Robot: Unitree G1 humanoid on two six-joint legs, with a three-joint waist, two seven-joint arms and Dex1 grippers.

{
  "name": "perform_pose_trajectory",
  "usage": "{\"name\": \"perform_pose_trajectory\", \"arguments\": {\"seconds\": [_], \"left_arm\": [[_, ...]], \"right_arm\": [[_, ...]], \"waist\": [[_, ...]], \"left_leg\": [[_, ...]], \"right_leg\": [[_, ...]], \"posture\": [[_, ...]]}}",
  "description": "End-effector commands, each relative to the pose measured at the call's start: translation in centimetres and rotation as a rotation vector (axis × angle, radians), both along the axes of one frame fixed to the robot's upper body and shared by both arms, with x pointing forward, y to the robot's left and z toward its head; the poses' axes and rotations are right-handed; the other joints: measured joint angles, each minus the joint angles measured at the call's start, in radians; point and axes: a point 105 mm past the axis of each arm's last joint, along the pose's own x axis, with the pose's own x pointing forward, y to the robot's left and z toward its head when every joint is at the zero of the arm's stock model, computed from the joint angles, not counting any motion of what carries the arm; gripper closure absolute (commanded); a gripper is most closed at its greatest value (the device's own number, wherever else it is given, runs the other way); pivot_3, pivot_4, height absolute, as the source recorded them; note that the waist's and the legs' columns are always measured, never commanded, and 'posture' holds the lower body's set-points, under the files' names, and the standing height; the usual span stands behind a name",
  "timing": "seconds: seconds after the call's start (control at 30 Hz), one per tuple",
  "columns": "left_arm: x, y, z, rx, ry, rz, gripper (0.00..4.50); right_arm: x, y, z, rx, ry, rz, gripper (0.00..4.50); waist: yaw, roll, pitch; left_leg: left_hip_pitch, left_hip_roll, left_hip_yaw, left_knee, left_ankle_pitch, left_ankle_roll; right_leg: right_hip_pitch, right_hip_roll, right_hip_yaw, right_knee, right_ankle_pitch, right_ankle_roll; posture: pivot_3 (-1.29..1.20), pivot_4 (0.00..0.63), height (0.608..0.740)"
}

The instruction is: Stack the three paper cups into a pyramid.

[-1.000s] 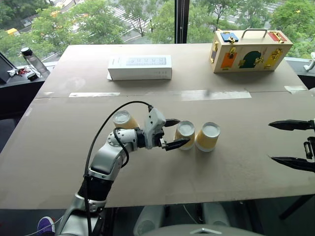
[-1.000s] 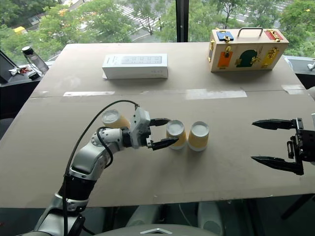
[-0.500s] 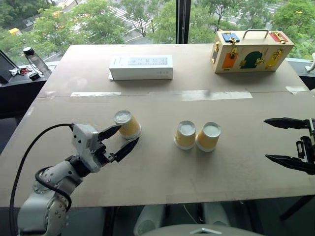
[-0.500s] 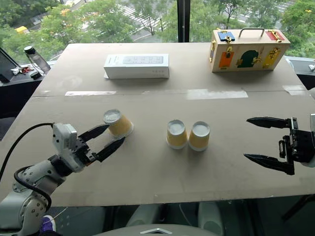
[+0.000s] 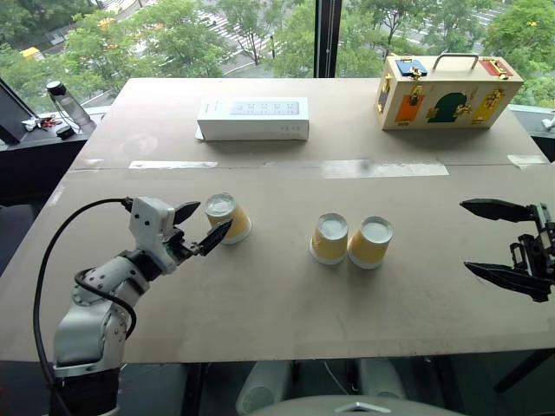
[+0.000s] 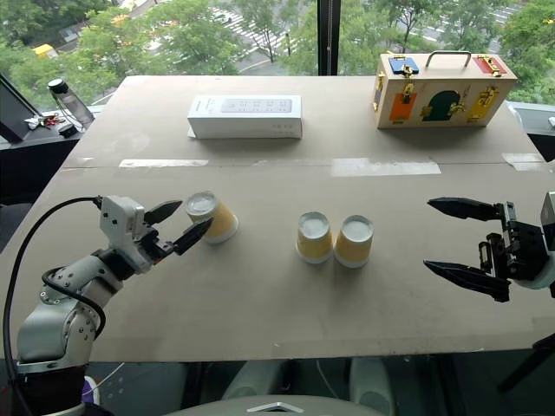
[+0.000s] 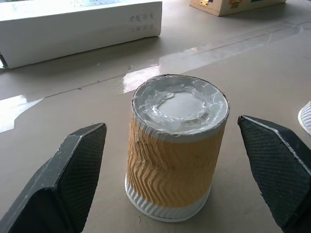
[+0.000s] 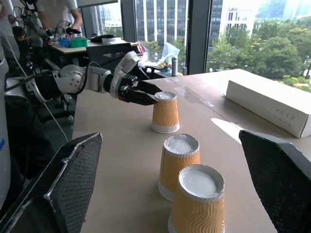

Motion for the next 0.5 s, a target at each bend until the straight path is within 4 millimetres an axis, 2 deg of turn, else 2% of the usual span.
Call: {"name": "perform_pose_trajectory", "arguments": {"seconds": [0.03, 0.27, 0.3, 0.37, 0.47, 0.5], "left_arm": [[0.3, -0.2, 0.3, 0.031, -0.022, -0.027, 0.05], [1.5, -0.7, -0.2, 0.031, -0.022, -0.065, 0.05], [1.7, -0.8, -0.2, 0.028, -0.023, -0.068, 0.43], [1.8, -0.9, -0.2, 0.021, -0.024, -0.078, 0.90], [1.8, -1.1, -0.3, 0.029, -0.025, -0.101, 2.26], [1.8, -1.0, -0.1, 0.026, -0.032, -0.108, 2.50]], "right_arm": [[-0.7, 0.0, 0.9, -0.001, -0.045, -0.008, 0.00], [-1.0, 0.2, 0.7, -0.012, -0.037, -0.027, 0.00], [-0.9, 0.2, 0.6, -0.012, -0.036, -0.031, 0.00], [-0.9, 0.2, 0.6, -0.016, -0.034, -0.039, 0.00], [-0.9, 0.1, 0.6, -0.024, -0.032, -0.052, 0.00], [-1.0, 0.0, 0.6, -0.027, -0.031, -0.059, 0.00]], "waist": [[0.000, 0.000, 0.000], [0.001, 0.000, 0.000], [0.001, 0.000, 0.000], [0.001, 0.000, 0.000], [0.000, 0.000, 0.000], [0.000, 0.000, 0.000]], "left_leg": [[0.000, 0.000, 0.000, 0.000, 0.000, 0.000], [0.000, 0.000, 0.000, 0.000, 0.000, 0.000], [0.000, 0.000, 0.000, 0.000, 0.000, 0.000], [0.000, 0.000, 0.000, 0.000, 0.000, 0.000], [-0.001, 0.000, 0.000, 0.000, 0.000, 0.000], [-0.001, 0.000, 0.000, 0.000, 0.000, 0.000]], "right_leg": [[0.000, 0.000, 0.000, 0.000, 0.000, 0.000], [0.000, 0.000, 0.000, 0.000, 0.000, 0.000], [0.000, 0.000, 0.000, 0.000, 0.000, 0.000], [0.000, 0.000, 0.000, 0.000, 0.000, 0.000], [-0.001, 0.000, 0.000, 0.000, 0.000, 0.000], [-0.001, 0.000, 0.000, 0.000, 0.000, 0.000]], "posture": [[0.00, 0.150, 0.740], [0.00, 0.150, 0.740], [0.00, 0.150, 0.740], [0.00, 0.150, 0.740], [0.00, 0.150, 0.740], [0.00, 0.150, 0.740]]}}
